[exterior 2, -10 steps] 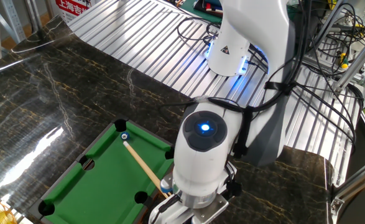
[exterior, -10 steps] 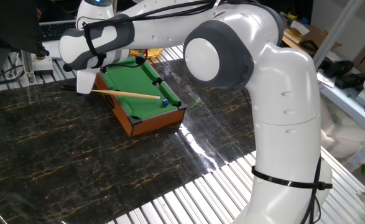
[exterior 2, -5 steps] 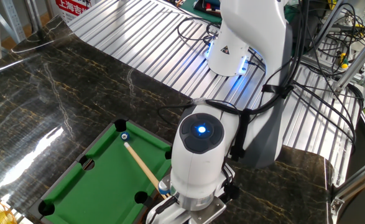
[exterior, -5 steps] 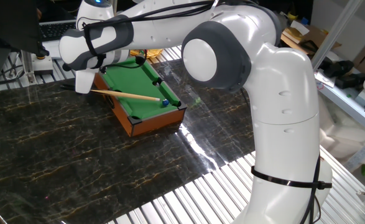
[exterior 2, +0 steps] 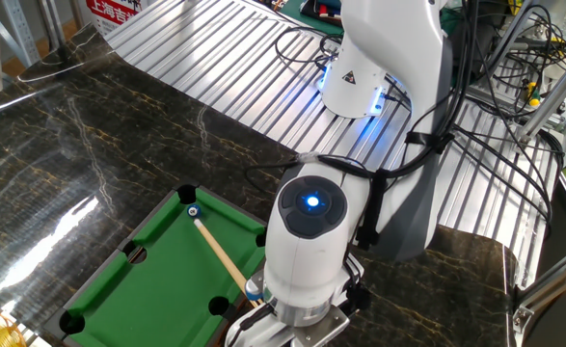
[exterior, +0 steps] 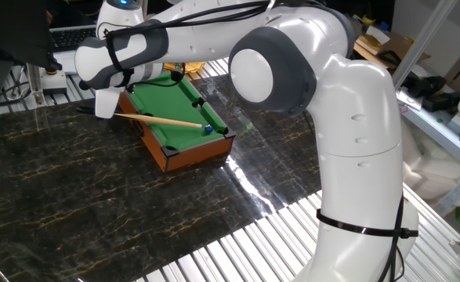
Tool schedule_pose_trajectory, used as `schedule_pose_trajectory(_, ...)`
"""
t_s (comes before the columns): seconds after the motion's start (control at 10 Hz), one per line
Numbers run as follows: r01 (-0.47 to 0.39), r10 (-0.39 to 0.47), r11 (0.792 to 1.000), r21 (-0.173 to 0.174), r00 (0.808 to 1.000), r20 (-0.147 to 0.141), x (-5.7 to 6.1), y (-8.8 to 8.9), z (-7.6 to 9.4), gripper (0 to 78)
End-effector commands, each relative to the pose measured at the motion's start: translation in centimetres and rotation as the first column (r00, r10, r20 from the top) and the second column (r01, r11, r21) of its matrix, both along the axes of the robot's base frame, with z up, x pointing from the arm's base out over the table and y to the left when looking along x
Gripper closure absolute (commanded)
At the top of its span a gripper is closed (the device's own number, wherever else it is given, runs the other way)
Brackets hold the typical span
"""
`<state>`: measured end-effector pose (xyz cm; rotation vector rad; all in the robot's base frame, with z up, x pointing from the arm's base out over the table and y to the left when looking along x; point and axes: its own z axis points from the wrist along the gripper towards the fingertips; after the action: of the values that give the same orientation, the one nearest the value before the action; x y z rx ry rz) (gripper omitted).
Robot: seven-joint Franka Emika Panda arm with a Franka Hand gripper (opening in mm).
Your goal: Hit the pool ball
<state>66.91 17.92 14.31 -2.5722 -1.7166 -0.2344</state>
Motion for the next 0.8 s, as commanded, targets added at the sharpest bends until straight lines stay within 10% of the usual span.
schedule_pose_trajectory(0.1,0.033,-0.033,0.999,-0.009,0.999,0.018,0.52,-0.10,0.40,76.4)
schedule_pose_trajectory(0.8,0.064,-0.063,0.998,-0.025,0.998,0.015,0.66,-0.85,0.39,76.4)
